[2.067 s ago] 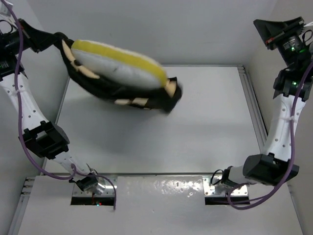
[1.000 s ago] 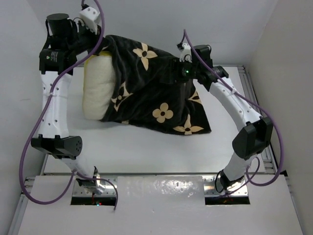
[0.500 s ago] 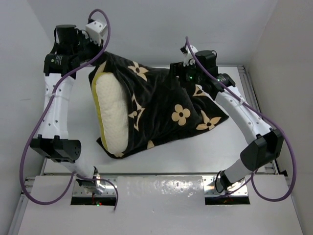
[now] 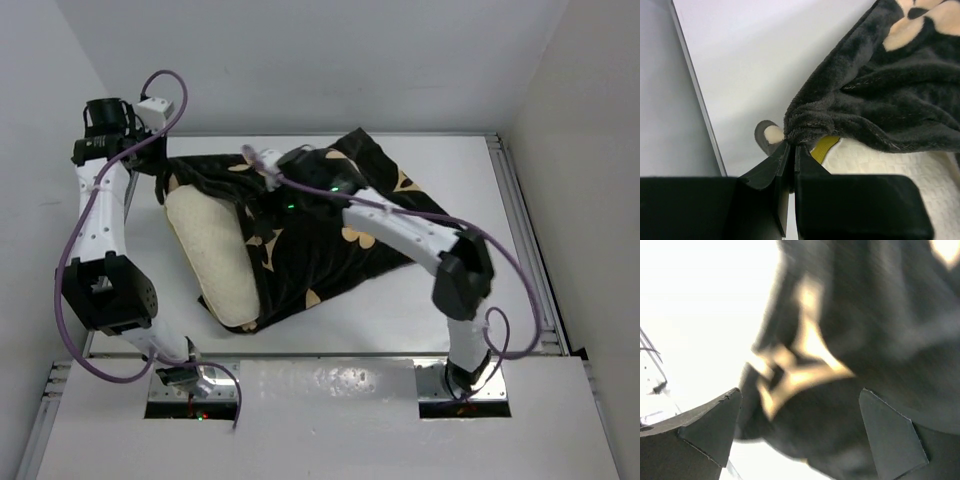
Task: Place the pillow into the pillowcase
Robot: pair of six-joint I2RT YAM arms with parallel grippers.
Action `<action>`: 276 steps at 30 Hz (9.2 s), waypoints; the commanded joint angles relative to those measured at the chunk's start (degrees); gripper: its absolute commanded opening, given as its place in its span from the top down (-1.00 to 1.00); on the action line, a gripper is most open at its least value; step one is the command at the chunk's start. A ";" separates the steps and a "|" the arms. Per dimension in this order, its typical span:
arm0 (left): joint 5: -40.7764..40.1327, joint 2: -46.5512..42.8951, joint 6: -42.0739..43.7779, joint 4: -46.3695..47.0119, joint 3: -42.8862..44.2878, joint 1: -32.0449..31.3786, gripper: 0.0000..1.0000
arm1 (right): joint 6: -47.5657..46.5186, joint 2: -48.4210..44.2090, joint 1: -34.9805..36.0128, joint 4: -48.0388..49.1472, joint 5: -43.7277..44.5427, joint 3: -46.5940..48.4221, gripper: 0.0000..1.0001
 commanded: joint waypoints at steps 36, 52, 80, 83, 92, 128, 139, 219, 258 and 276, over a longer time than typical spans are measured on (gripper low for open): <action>22.62 -4.29 19.19 -21.62 -8.18 10.07 1.00 | 5.83 19.03 -1.93 6.47 40.42 4.15 1.00; 17.01 -0.95 26.57 -24.00 -14.57 2.59 1.00 | 5.30 16.91 -3.79 11.84 39.73 4.85 1.00; 10.98 -12.20 35.36 19.29 -42.79 -21.65 0.62 | 13.74 14.27 -9.50 17.99 10.36 5.37 1.00; 0.88 -10.88 31.60 32.09 -48.50 -24.65 0.28 | 13.83 14.80 -9.41 17.03 10.54 6.95 1.00; -10.15 -3.06 24.99 46.83 -52.81 -27.29 -0.26 | 13.48 12.87 -9.50 15.88 10.89 5.29 1.00; 27.28 -17.92 45.94 -26.29 -12.76 -31.96 1.00 | 9.60 20.78 -2.21 7.71 21.35 5.84 1.00; 30.36 -19.49 36.94 -26.20 -5.43 -28.71 1.00 | 7.60 14.28 -3.09 14.13 2.16 -14.13 0.90; 12.96 -35.92 27.48 7.39 -16.63 -9.45 -0.99 | 12.68 -5.95 -15.29 18.70 -10.65 25.74 1.00; 6.45 -18.16 51.55 93.88 -42.81 -23.07 1.00 | 23.32 -12.27 -19.34 33.64 -8.62 18.21 1.00; 32.74 -6.41 -21.17 34.99 13.08 -11.89 1.00 | 22.70 10.31 -33.05 17.29 -14.77 28.76 1.00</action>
